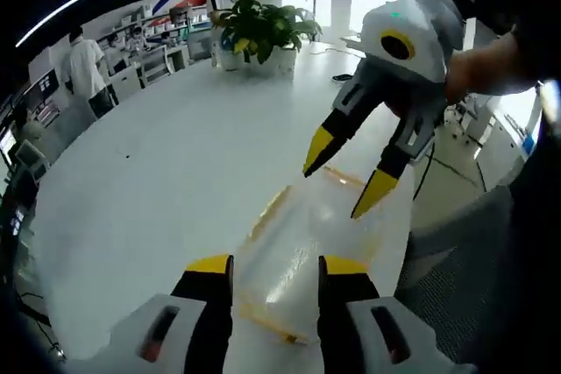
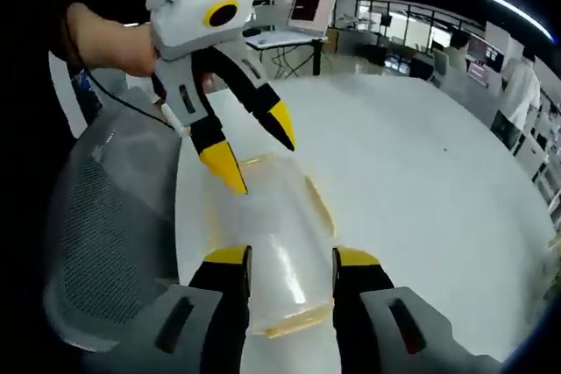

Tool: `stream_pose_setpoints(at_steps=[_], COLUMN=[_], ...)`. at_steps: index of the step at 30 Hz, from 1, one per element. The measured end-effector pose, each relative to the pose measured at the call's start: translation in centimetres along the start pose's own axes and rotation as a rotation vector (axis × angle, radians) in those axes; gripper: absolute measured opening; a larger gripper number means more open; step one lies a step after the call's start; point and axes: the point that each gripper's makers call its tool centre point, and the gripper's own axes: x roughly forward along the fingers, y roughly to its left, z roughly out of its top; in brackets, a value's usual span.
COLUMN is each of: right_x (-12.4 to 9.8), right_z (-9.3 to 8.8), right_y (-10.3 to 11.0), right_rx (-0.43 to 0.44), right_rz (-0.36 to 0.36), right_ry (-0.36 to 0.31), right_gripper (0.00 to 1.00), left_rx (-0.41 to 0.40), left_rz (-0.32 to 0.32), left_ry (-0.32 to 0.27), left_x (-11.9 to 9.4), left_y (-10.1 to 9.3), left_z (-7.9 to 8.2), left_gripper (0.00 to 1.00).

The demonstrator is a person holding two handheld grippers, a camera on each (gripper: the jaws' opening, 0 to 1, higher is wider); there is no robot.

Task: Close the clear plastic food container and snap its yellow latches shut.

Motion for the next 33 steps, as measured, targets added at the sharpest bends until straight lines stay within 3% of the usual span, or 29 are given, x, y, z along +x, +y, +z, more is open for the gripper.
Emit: stream_pose_setpoints(at_steps=[5,8,20,25,28,33], right_x=[0.8,1.1,1.5,1.9,2.4,2.7], right_z=[0.1,0.3,0.9,0.8,0.0,0.5], right_y=[0.3,0.2,-0.8,-0.9,-0.6,-1.4], right_rx=[-0.078,-0.076,-0.073,-0.049,-0.057,-0.078], right_rz=[0.020,0.023,0.028,0.107,0.155,0.158], right_ry=[0.037,0.034,0.036,0.072,0.127,0.143], right_gripper=[0.34,0.35,0.35,0.37,0.38,0.41], left_rx=[0.119,0.145,0.131,0.202,0.212,0.298], left_rz=[-0.041,-0.047,-0.067,-0.089,-0.083,-0.017], left_ry=[0.021,0.039,0.049,0.091,0.097,0.129], left_x=[0.9,1.2,1.0,1.1,1.4,1.8], left_y=[-2.0,-2.5,-2.9,-4.2,-4.6,-4.0], left_z=[0.4,0.1,-0.4,-1.6,-2.0,-2.2], left_gripper=[0.29,0.28,0.29,0.43,0.44,0.49])
